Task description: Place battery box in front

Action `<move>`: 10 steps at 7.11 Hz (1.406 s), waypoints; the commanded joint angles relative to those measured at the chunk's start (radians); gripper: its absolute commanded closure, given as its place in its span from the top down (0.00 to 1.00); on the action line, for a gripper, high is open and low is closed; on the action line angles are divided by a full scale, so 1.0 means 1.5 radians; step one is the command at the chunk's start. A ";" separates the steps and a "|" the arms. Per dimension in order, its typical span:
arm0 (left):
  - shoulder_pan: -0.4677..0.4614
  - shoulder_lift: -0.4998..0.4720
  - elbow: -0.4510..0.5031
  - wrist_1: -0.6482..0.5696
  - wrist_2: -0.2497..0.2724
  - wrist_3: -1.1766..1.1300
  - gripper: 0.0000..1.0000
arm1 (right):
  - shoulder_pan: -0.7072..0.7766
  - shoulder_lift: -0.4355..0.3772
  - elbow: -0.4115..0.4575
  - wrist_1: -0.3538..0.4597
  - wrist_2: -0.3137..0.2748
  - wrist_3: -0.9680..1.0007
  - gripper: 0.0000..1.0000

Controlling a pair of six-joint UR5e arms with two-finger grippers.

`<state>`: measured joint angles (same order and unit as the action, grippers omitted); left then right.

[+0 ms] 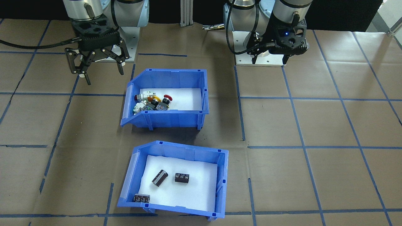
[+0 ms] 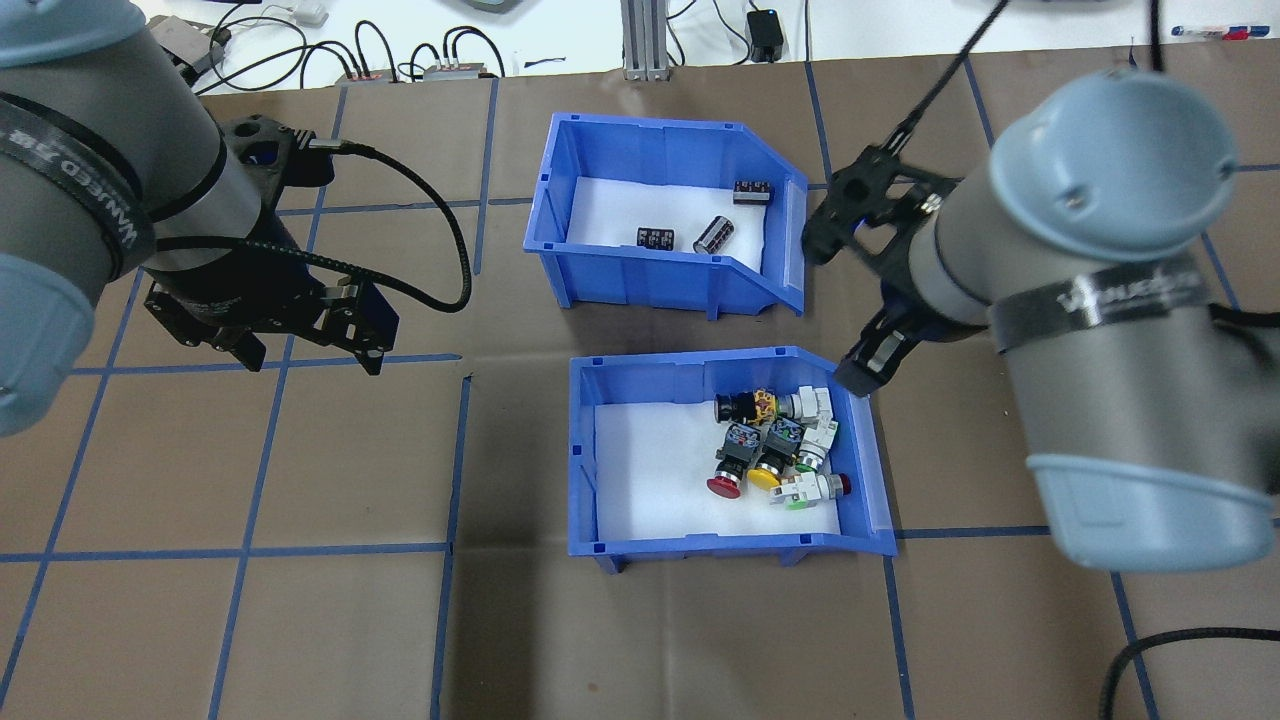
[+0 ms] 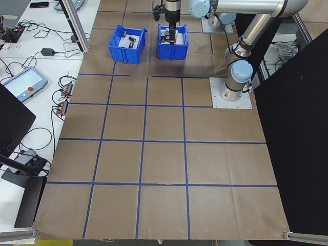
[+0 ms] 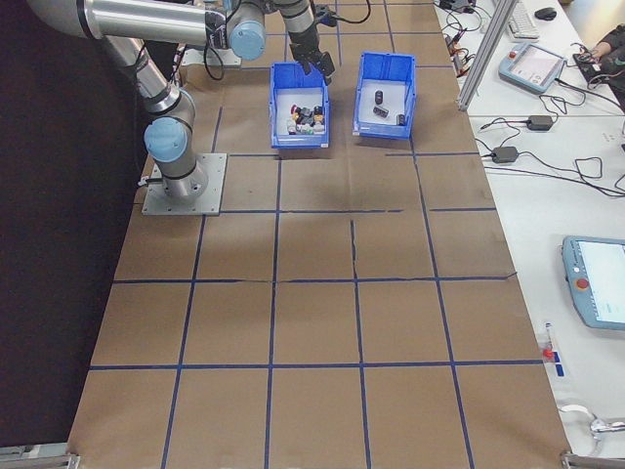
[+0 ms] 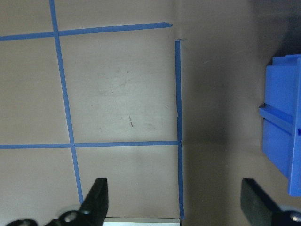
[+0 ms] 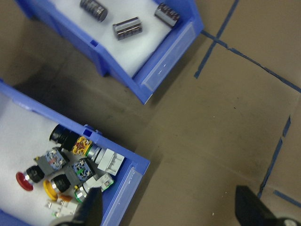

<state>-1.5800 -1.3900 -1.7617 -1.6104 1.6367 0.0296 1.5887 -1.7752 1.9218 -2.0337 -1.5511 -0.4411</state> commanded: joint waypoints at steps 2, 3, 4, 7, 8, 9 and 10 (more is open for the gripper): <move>0.001 0.001 0.001 0.006 0.002 0.000 1.00 | -0.011 0.098 -0.157 0.194 -0.009 0.288 1.00; 0.001 0.001 0.000 0.009 0.002 0.005 1.00 | -0.012 0.131 -0.207 0.268 -0.026 0.297 1.00; 0.001 0.001 0.000 0.009 0.001 0.003 1.00 | -0.012 0.144 -0.224 0.301 -0.038 0.338 1.00; 0.002 -0.004 0.000 0.009 0.000 0.001 1.00 | -0.012 0.144 -0.210 0.296 -0.043 0.410 1.00; 0.002 -0.004 -0.001 0.011 0.000 0.000 1.00 | -0.012 0.144 -0.220 0.296 -0.042 0.407 1.00; 0.002 -0.004 -0.001 0.011 0.000 -0.001 1.00 | -0.012 0.146 -0.222 0.301 -0.041 0.401 1.00; 0.002 -0.004 -0.001 0.011 0.000 -0.001 1.00 | -0.012 0.147 -0.222 0.302 -0.040 0.400 1.00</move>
<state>-1.5770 -1.3956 -1.7622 -1.5942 1.6368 0.0284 1.5708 -1.5563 1.5919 -1.5836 -1.6123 0.1628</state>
